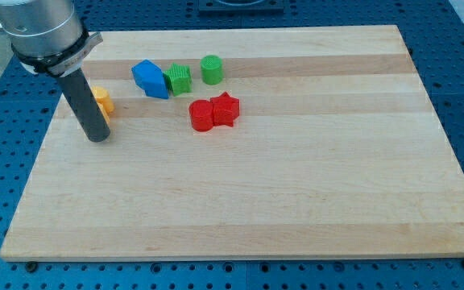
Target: Move the red blocks below the yellow blocks
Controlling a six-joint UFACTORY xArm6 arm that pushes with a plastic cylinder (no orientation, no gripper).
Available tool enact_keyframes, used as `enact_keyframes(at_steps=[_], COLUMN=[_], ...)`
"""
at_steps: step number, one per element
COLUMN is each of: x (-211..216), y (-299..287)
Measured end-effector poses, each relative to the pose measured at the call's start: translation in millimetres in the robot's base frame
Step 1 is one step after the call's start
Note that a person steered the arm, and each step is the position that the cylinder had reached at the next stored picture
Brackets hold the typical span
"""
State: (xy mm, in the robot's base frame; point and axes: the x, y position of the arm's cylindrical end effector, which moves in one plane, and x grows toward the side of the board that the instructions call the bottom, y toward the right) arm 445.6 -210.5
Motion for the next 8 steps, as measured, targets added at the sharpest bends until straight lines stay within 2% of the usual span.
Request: enact_keyframes(at_steps=[1,2,3,4,5,8], x=[19,27,2,-41,-52,-52], y=[48,134,223,259,247,107])
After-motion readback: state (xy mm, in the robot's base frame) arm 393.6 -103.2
